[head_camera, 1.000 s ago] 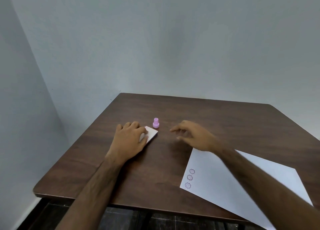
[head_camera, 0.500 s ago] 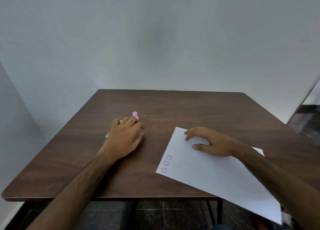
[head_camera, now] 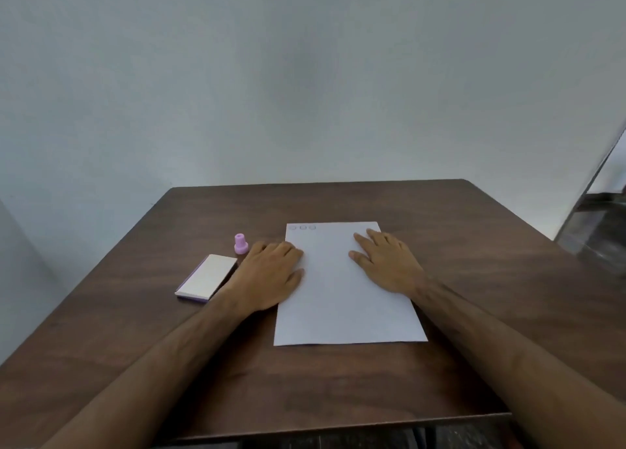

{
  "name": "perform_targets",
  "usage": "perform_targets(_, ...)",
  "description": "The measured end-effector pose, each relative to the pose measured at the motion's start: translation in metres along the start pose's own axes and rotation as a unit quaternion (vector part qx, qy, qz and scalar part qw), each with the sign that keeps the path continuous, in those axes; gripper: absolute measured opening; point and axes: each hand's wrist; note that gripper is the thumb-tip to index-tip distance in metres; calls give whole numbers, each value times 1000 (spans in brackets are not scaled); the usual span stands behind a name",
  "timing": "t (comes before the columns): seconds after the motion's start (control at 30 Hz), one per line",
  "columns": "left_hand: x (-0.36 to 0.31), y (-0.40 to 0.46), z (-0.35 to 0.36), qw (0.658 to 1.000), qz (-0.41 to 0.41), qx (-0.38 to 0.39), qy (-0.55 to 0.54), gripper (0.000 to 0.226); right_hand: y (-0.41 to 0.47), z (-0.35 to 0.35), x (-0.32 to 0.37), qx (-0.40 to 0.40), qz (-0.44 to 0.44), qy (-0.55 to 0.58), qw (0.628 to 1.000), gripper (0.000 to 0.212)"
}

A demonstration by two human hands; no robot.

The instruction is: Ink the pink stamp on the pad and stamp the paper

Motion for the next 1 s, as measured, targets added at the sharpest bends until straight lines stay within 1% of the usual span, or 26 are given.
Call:
perform_targets(0.07,4,20,-1,1000,-7,18,20,38,15,-1,-4,-6,-3,5,1000,65)
perform_targets(0.13,6,34,4,999,-6,29,15,36,26,0,-10,-7,-11,3,1000,66)
perform_targets(0.2,6,41,12,999,-8,39,-13,38,31,4,-14,-11,-14,-4,1000,67)
perform_targets(0.3,-1,41,15,994,-39,62,-79,51,30,6,-15,-16,-13,-7,1000,67)
perform_targets(0.37,-4,38,10,991,-47,63,-107,53,28,4,-12,-9,-6,-14,1000,68)
perform_targets(0.5,-6,35,-4,983,-54,90,-153,54,23,-10,-6,33,6,-13,999,70)
perform_targets(0.7,-4,37,-22,968,-61,164,-180,63,21,-31,-7,115,-2,-1,993,71)
perform_targets(0.9,2,46,-36,954,-58,236,-178,72,29,-48,-12,176,-23,-22,984,72)
perform_targets(1.0,6,50,-48,948,-52,272,-157,75,29,-62,-8,204,-19,-22,979,74)
Point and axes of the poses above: each hand's wrist, its own y-axis towards the middle knuckle, its own z-axis out of the palm, x = y × z, and after that the axes turned 7 degrees about x, right-handed
